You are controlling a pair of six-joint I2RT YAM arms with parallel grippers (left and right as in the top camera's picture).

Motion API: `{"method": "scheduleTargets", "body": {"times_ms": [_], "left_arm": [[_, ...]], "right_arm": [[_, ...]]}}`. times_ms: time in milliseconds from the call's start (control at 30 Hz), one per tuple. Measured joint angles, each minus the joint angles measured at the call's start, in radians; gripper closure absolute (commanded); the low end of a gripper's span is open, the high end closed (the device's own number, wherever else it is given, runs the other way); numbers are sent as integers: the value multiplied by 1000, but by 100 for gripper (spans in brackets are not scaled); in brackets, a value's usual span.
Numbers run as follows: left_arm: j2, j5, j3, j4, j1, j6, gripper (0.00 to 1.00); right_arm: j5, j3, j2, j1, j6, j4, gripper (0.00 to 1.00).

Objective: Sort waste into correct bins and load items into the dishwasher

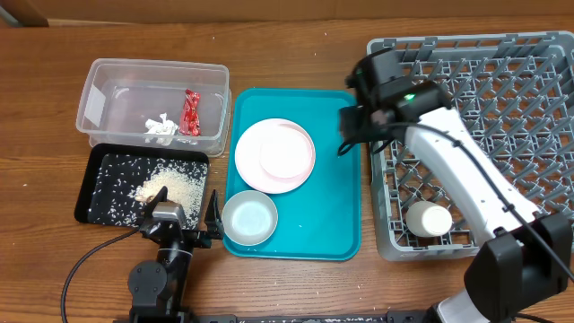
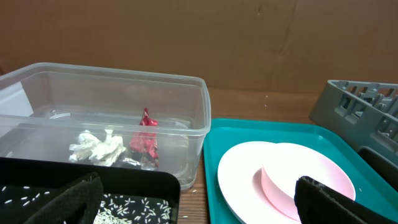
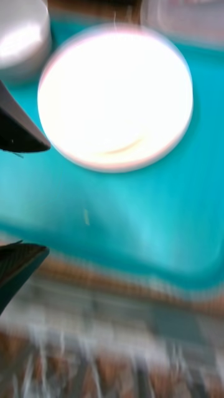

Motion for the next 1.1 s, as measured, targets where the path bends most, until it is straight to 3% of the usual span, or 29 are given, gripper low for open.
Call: {"method": "scheduleTargets", "body": {"times_ms": [200,367,600,800,1033,1100], "left_arm": [[0,0,0,0,0,0,0],[0,0,0,0,0,0,0],[0,0,0,0,0,0,0],[0,0,0,0,0,0,0],[0,0,0,0,0,0,0],[0,0,0,0,0,0,0]], "right_arm": [[-35,-51,5,126,199,114,47],[45,-85,72,155,348,155,48],[87,-92,173,152,423,207,65],[72,-92,226,158,442,242,89],[63,-93,229,159,446,251,90],[56,-93,229,161,446,252,96]]}}
